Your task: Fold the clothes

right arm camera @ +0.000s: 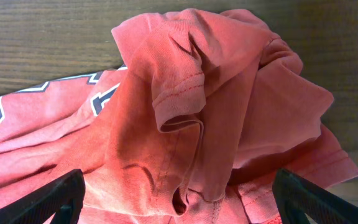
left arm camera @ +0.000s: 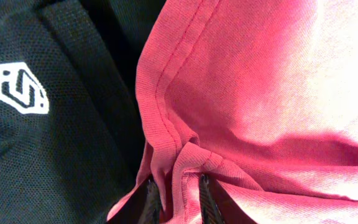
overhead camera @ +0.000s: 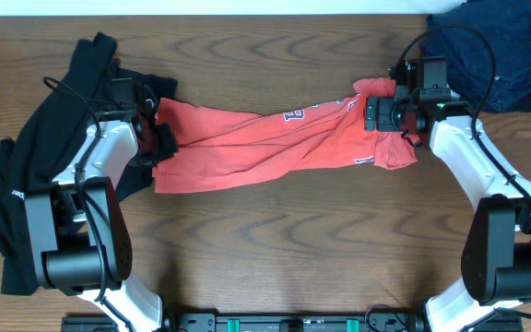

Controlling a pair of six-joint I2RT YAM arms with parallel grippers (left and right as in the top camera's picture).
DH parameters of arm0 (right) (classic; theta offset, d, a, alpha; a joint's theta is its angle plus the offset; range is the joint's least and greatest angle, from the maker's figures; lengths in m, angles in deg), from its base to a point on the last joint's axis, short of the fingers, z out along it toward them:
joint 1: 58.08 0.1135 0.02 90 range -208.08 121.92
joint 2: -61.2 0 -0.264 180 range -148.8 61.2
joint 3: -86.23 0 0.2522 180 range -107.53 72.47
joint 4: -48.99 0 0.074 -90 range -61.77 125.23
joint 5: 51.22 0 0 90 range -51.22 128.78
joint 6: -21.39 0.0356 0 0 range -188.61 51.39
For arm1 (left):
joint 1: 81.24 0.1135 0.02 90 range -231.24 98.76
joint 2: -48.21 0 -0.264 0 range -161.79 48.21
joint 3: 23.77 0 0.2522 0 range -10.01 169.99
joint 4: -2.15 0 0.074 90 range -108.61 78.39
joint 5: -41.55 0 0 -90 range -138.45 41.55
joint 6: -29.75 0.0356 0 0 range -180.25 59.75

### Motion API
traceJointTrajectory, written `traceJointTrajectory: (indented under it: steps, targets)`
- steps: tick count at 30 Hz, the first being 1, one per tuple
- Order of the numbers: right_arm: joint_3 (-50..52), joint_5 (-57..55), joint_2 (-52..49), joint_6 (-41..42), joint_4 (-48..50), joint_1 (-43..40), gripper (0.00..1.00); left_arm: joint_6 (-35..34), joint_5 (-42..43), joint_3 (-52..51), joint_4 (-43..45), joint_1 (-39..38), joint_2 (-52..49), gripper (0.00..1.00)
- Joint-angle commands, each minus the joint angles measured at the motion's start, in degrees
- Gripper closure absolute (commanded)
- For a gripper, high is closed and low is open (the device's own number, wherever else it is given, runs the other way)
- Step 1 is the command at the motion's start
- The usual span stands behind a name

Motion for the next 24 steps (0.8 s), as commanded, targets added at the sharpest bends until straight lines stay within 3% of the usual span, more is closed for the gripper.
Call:
traceJointTrajectory:
  steps: [1,7,11,24]
  targets:
    - [-0.42,0.2,1.49,-0.87,-0.07,0.28,0.05,0.0,-0.66,1.25,0.28,0.28,-0.55,0.73]
    - [-0.42,0.2,1.49,-0.87,-0.07,0.28,0.05,0.17,-1.99,1.25,0.92,0.28,-2.12,0.74]
    - [-0.39,0.17,1.49,-0.87,0.11,0.26,0.05,0.13,-1.66,1.25,0.85,0.15,-3.58,0.94]
    - [-0.39,0.22,1.49,-0.87,0.44,0.13,0.06,-0.31,-1.05,2.58,-0.42,-4.72,2.08,0.94]
